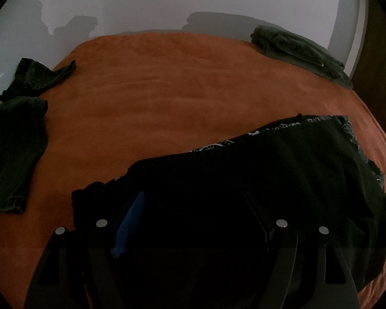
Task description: Fold clothes
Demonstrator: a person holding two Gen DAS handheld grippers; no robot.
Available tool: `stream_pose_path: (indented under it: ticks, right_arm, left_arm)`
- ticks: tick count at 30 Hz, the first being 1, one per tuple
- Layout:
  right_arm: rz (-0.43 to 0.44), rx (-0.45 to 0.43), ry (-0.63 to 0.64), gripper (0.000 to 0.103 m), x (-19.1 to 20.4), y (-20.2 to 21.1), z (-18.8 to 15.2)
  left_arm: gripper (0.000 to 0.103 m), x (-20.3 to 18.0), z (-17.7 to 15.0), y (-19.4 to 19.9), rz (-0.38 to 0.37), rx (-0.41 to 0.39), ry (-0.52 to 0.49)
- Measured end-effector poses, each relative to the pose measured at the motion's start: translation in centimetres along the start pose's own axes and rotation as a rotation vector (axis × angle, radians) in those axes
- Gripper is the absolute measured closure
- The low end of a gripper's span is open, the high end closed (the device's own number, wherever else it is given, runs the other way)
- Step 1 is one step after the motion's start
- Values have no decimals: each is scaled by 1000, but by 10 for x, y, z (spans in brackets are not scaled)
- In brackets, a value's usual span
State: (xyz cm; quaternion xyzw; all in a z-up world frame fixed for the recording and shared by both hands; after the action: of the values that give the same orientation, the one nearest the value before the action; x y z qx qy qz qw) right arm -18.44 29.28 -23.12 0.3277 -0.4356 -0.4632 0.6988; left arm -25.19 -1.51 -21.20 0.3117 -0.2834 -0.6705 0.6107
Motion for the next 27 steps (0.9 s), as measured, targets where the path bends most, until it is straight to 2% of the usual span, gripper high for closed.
stream_pose_path:
  ticks: [1, 6, 8, 13, 17, 18, 19, 20, 22, 24, 25, 26, 27]
  right_arm:
    - [9, -5, -4, 101, 1, 5, -2]
    - [-7, -105, 53, 101, 9, 40, -23]
    - [-34, -87, 74, 102, 6, 46, -37]
    - [-69, -11, 7, 102, -18, 34, -56]
    - [-33, -67, -32, 100, -23, 49, -38]
    - [-32, -63, -42, 97, -27, 46, -31]
    - [-30, -58, -51, 81, -30, 43, -25]
    - [-29, -54, -60, 54, -33, 41, -18]
    - [-27, -45, -79, 34, -40, 35, -4]
    - [-24, -36, -98, 34, -46, 29, 9]
    - [-5, -37, -105, 41, -50, 25, 13]
    - [14, -39, -111, 66, -53, 21, 16]
    - [32, -65, -116, 74, -54, 24, 19]
  left_arm:
    - [27, 0, 0, 0, -1, 0, -1]
    - [27, 2, -3, -1, -2, -1, -4]
    - [27, 2, -3, -2, 1, 1, -2]
    - [27, 3, -1, -4, 7, 7, 6]
    - [26, -1, -1, -4, 17, 8, -5]
    - [26, -2, -1, -4, 19, 8, -7]
    - [26, -2, -1, -4, 20, 8, -8]
    - [26, -3, -1, -4, 21, 9, -8]
    - [26, -3, -1, -4, 21, 11, -10]
    - [26, -3, -2, -4, 19, 12, -10]
    - [26, -3, -2, -3, 19, 12, -9]
    - [26, -3, -2, -3, 18, 12, -9]
    - [26, -2, -3, -2, 18, 11, -8]
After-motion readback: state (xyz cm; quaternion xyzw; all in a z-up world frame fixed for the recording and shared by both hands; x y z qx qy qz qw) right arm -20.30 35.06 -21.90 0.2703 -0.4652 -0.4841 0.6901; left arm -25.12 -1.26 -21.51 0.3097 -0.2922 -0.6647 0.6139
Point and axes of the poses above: each gripper's, at about its wrist camera, not at the fingertips, and y roughly against the way its jaws point, x to its left, z to its top, the point moved 1 cm from there along -y, roughly the way its jaws point, and after that the axes turned 2 degrees about -z, right-handed, at the moved point
